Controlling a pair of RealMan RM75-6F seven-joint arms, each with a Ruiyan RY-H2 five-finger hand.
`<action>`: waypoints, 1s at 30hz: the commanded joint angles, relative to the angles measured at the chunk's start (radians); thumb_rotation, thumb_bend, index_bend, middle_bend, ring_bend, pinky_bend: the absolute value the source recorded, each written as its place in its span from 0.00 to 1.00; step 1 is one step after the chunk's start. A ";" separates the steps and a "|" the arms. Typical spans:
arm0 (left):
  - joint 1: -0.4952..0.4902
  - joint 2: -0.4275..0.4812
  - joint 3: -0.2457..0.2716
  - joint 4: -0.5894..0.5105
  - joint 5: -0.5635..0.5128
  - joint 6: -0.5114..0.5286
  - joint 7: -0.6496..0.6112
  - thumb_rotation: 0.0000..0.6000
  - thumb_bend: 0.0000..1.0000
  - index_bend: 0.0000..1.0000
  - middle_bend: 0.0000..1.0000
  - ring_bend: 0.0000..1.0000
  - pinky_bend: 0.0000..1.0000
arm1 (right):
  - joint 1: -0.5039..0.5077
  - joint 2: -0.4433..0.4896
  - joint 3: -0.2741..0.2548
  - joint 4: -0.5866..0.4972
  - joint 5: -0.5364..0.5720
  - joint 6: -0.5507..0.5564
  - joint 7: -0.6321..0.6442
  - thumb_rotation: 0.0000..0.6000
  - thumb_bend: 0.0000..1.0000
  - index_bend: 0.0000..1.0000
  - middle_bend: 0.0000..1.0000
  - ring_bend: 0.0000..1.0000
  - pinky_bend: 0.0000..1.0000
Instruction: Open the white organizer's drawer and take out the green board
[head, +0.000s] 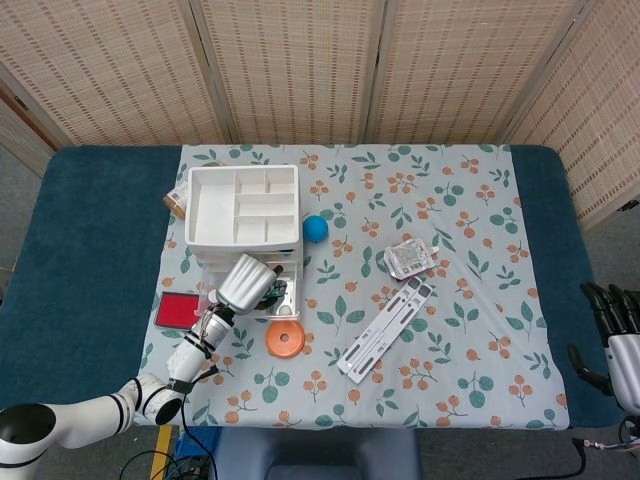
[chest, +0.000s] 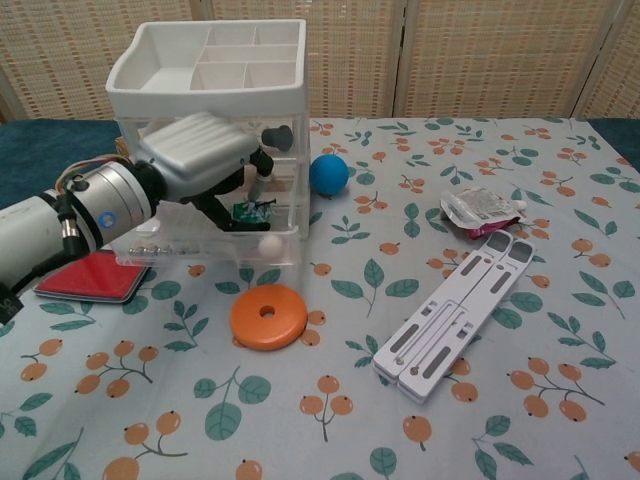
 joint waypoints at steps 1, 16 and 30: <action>0.001 0.004 -0.001 -0.004 0.004 0.006 -0.004 1.00 0.20 0.58 0.94 1.00 1.00 | 0.000 0.000 0.000 0.000 0.000 0.000 0.000 1.00 0.42 0.00 0.08 0.00 0.02; 0.031 0.094 0.014 -0.120 0.046 0.060 -0.010 1.00 0.20 0.60 0.94 1.00 1.00 | 0.003 -0.003 0.001 0.004 -0.008 0.002 0.005 1.00 0.41 0.00 0.08 0.00 0.02; 0.120 0.235 0.066 -0.287 0.132 0.182 -0.026 1.00 0.20 0.60 0.94 1.00 1.00 | 0.004 -0.005 0.000 0.005 -0.017 0.005 0.007 1.00 0.41 0.00 0.08 0.00 0.02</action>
